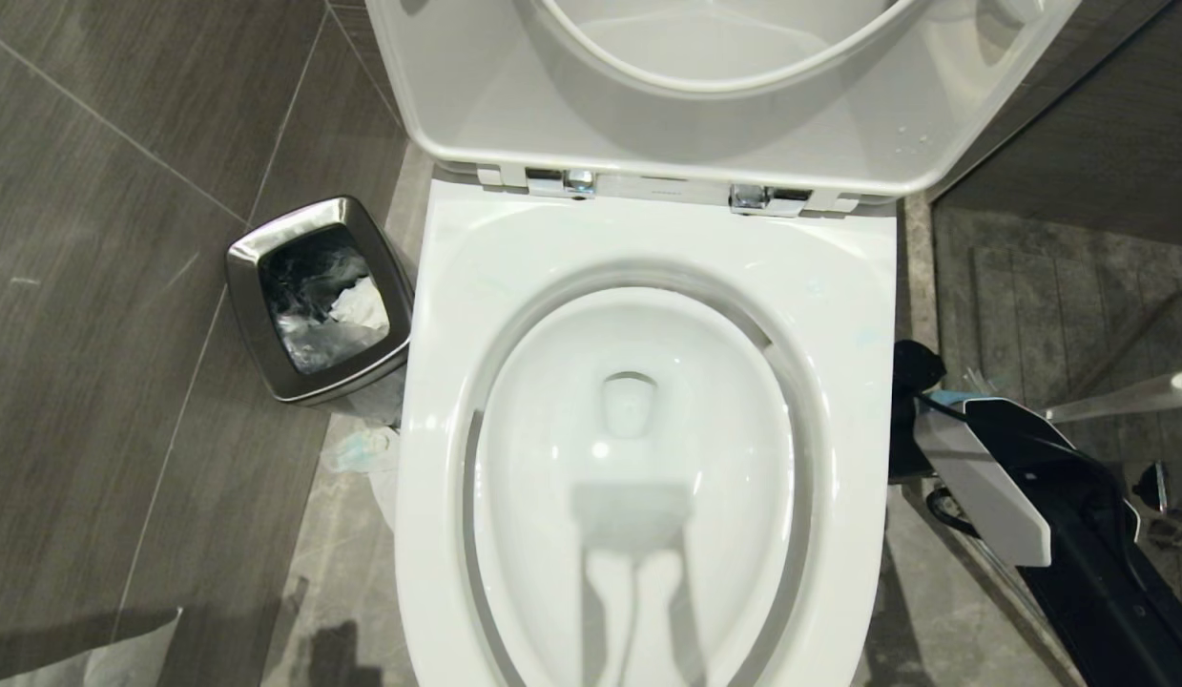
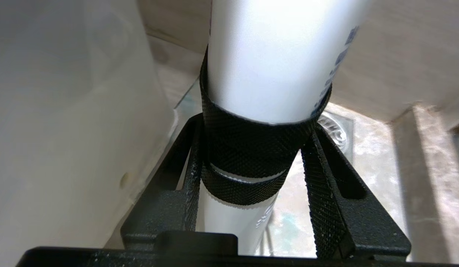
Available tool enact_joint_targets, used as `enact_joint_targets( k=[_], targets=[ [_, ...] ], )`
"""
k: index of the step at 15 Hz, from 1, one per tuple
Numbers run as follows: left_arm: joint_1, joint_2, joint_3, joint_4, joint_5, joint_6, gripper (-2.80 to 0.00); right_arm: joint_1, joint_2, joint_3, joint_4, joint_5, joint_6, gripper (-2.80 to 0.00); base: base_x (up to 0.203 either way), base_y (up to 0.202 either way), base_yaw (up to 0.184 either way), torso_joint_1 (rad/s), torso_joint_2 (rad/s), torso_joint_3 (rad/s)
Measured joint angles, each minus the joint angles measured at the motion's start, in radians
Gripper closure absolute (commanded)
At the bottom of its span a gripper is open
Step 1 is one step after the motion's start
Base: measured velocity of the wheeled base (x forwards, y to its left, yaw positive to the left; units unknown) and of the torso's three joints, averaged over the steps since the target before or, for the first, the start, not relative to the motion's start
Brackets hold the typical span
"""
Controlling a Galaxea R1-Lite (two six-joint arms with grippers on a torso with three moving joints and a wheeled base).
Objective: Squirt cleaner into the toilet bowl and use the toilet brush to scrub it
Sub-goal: Pour in the cleaning agent
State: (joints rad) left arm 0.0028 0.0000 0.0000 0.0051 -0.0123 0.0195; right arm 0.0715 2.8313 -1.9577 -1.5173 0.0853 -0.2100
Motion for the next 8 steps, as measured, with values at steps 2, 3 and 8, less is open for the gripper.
enact_joint_targets(
  k=[2, 3, 8],
  targets=[
    [0.000, 0.000, 0.000, 0.000, 0.000, 0.000, 0.00, 0.000, -0.018, 0.060, -0.003, -0.008, 0.000, 0.00, 0.000, 0.000, 0.000, 0.000, 0.00, 0.000],
    [0.000, 0.000, 0.000, 0.000, 0.000, 0.000, 0.00, 0.000, -0.032, 0.106, -0.006, -0.011, 0.000, 0.00, 0.000, 0.000, 0.000, 0.000, 0.00, 0.000],
    [0.000, 0.000, 0.000, -0.001, 0.000, -0.001, 0.00, 0.001, -0.068, 0.202, -0.008, -0.012, 0.000, 0.00, 0.000, 0.000, 0.000, 0.000, 0.00, 0.000]
  ],
)
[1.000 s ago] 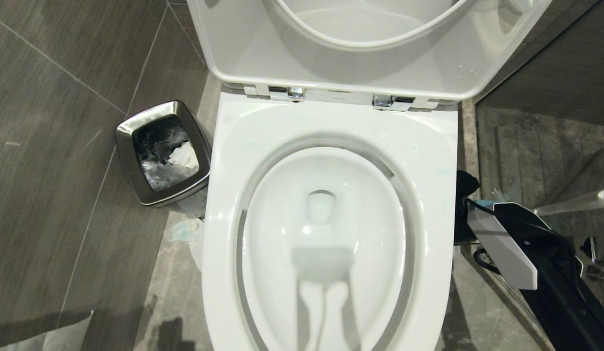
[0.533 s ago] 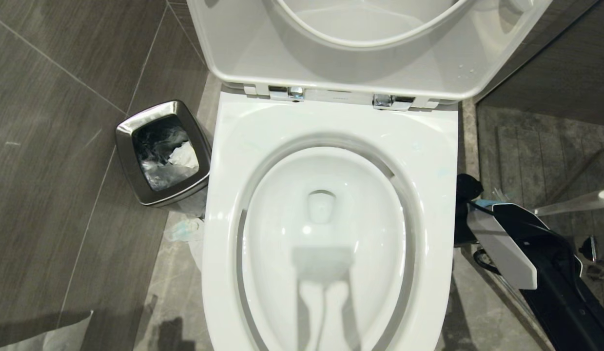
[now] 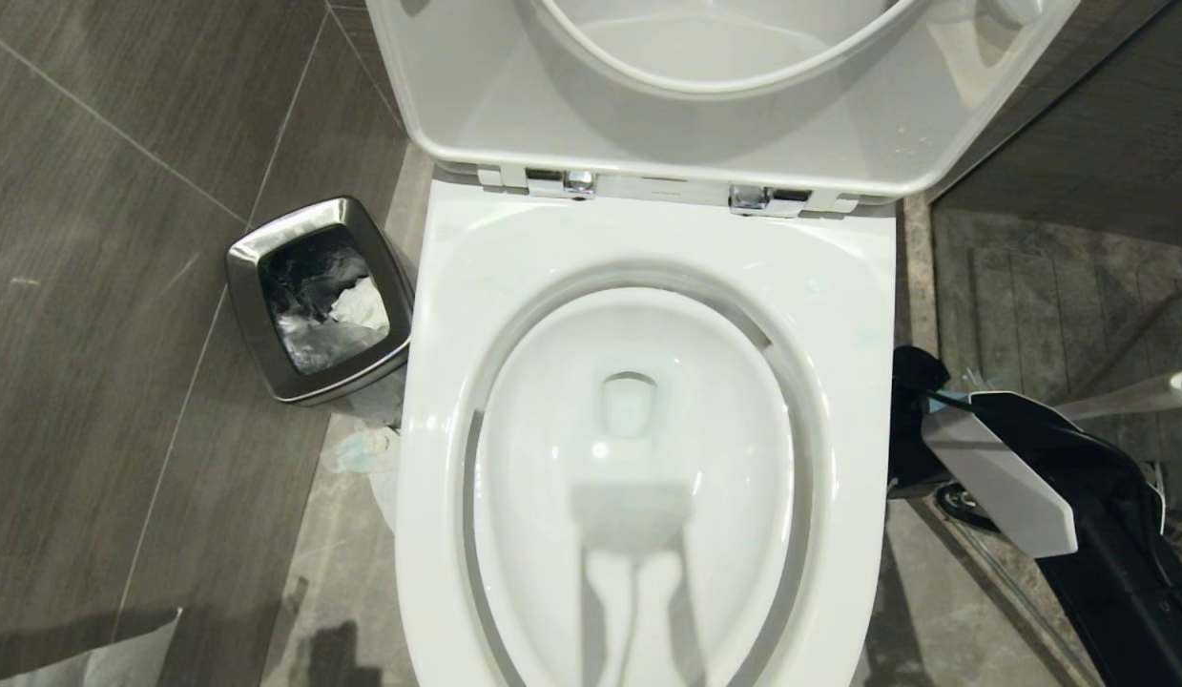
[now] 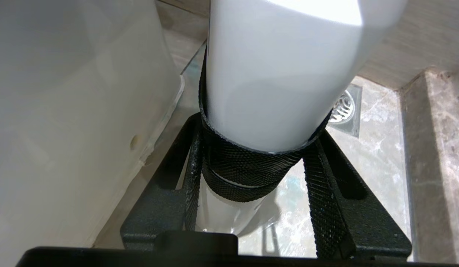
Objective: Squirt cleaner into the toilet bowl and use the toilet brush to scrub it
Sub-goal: Pour in the cleaning agent
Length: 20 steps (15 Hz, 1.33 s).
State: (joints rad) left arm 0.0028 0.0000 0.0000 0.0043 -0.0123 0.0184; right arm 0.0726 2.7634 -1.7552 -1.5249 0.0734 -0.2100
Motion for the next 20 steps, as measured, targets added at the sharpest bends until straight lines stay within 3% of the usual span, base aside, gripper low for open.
enact_joint_targets(
  k=[8, 16, 17, 20],
  targets=[
    [0.000, 0.000, 0.000, 0.001, 0.000, 0.001, 0.00, 0.000, -0.074, 0.221, -0.001, -0.008, -0.003, 0.00, 0.000, 0.000, 0.000, 0.000, 0.00, 0.000],
    [0.000, 0.000, 0.000, 0.001, 0.000, 0.001, 0.00, -0.001, -0.086, 0.241, 0.004, -0.024, -0.017, 0.00, 0.000, 0.000, 0.000, 0.000, 0.00, 0.000],
    [0.000, 0.000, 0.000, 0.000, 0.000, 0.001, 0.00, -0.001, -0.085, 0.241, 0.004, -0.025, -0.018, -2.80, 0.000, 0.000, 0.000, 0.000, 0.00, 0.000],
    [0.000, 0.000, 0.000, 0.001, 0.000, 0.001, 0.00, -0.001, -0.085, 0.239, 0.012, -0.031, -0.022, -2.80, 0.000, 0.000, 0.000, 0.000, 0.00, 0.000]
  ],
)
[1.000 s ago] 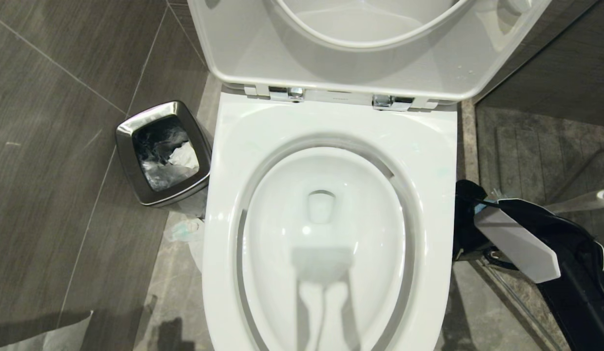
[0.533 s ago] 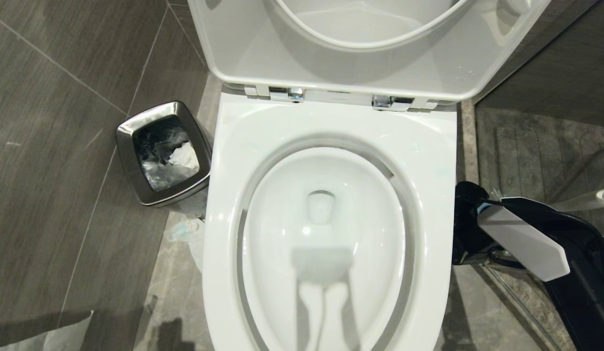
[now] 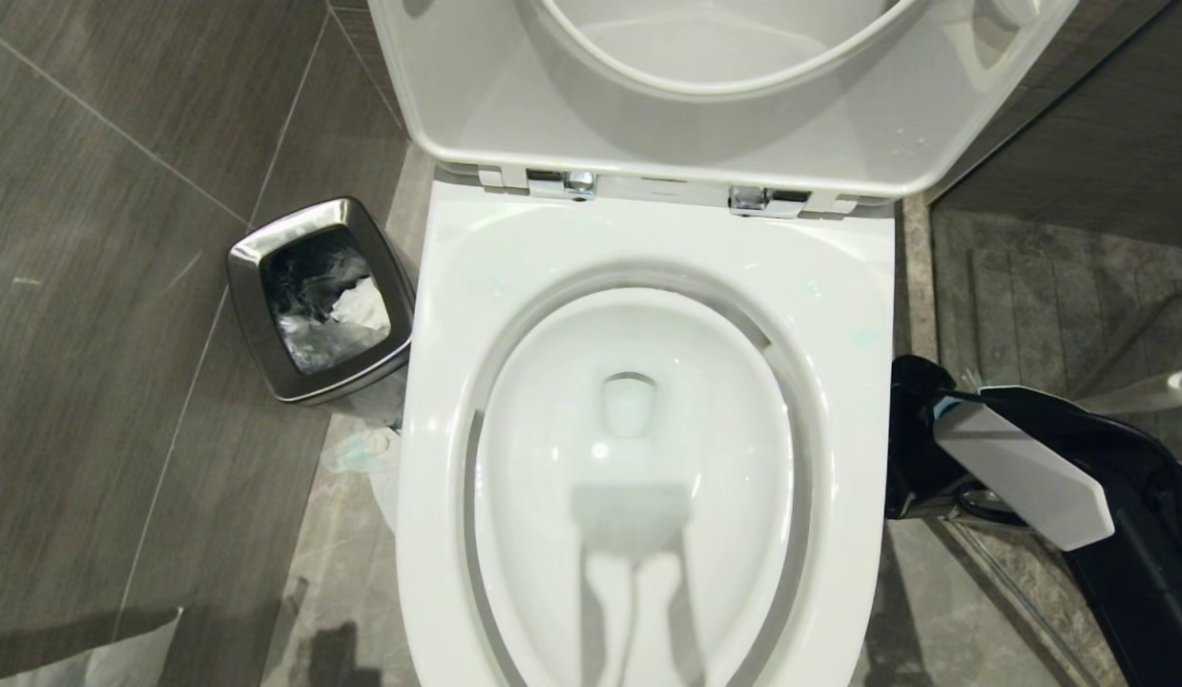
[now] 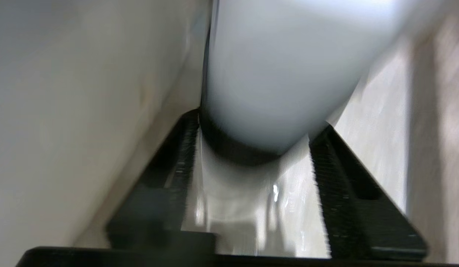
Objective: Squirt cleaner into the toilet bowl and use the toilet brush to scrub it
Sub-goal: Pour in the cleaning agent
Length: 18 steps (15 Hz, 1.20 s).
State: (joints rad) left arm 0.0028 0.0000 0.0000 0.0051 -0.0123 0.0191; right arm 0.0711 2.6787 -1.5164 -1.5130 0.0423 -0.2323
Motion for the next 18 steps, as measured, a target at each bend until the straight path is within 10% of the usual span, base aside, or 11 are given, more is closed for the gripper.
enact_joint_targets(
  k=[18],
  targets=[
    [0.000, 0.000, 0.000, 0.000, 0.000, 0.000, 0.00, 0.061, -0.067, -0.008, -0.008, -0.109, 0.002, -2.80, 0.000, 0.000, 0.000, 0.000, 0.00, 0.000]
  ],
)
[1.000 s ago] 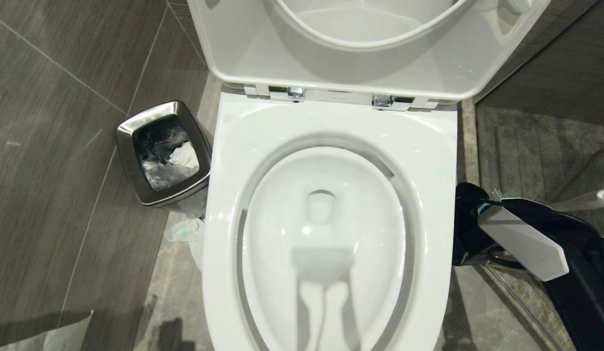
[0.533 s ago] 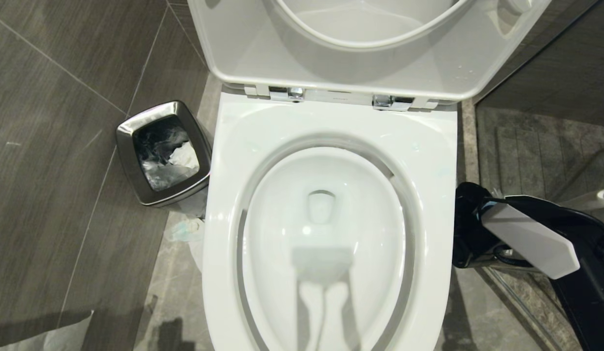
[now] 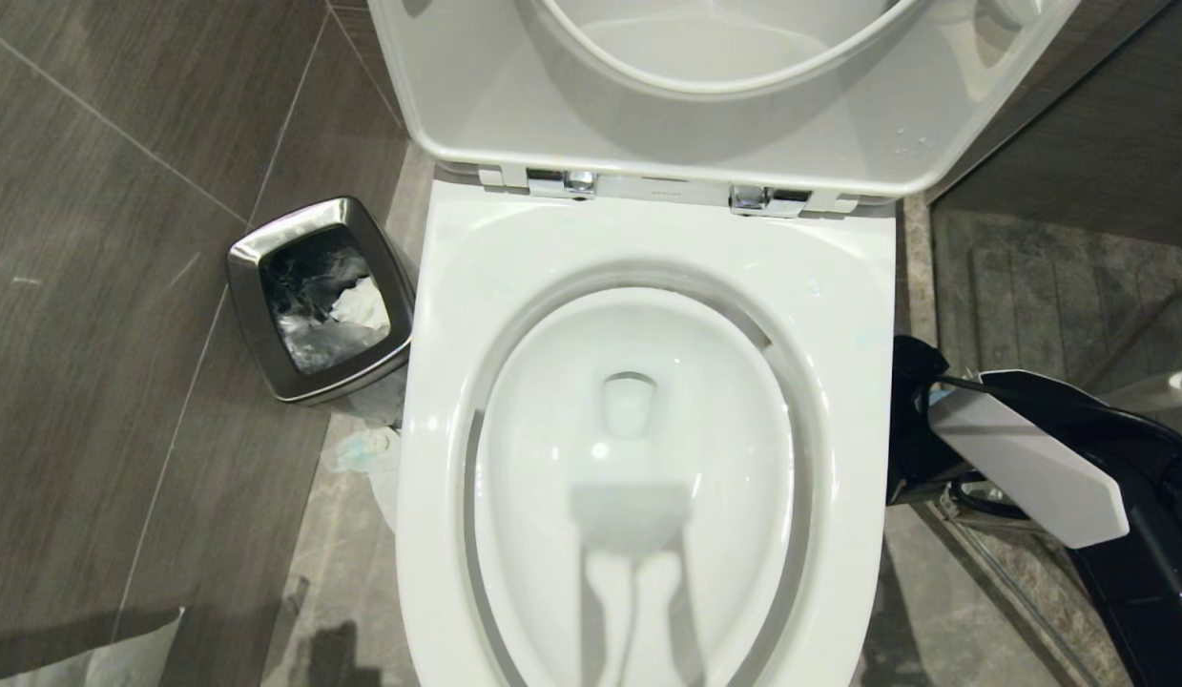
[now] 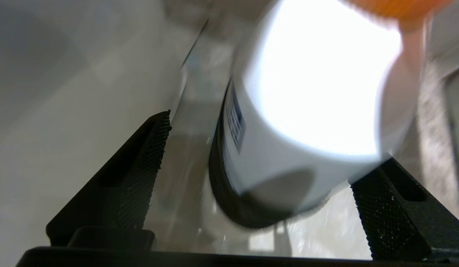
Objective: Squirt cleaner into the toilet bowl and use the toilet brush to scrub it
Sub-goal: Pour in the cleaning agent
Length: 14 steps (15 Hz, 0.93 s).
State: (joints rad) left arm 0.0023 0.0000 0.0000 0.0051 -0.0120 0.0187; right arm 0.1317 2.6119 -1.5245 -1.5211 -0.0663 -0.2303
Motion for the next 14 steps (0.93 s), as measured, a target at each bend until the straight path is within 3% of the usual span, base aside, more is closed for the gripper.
enact_joint_targets(
  k=[14],
  targets=[
    [0.000, 0.000, 0.000, 0.000, 0.000, 0.001, 0.00, -0.002, 0.068, -0.032, 0.000, -0.006, -0.010, -2.80, 0.000, 0.000, 0.000, 0.000, 0.00, 0.000]
  ],
)
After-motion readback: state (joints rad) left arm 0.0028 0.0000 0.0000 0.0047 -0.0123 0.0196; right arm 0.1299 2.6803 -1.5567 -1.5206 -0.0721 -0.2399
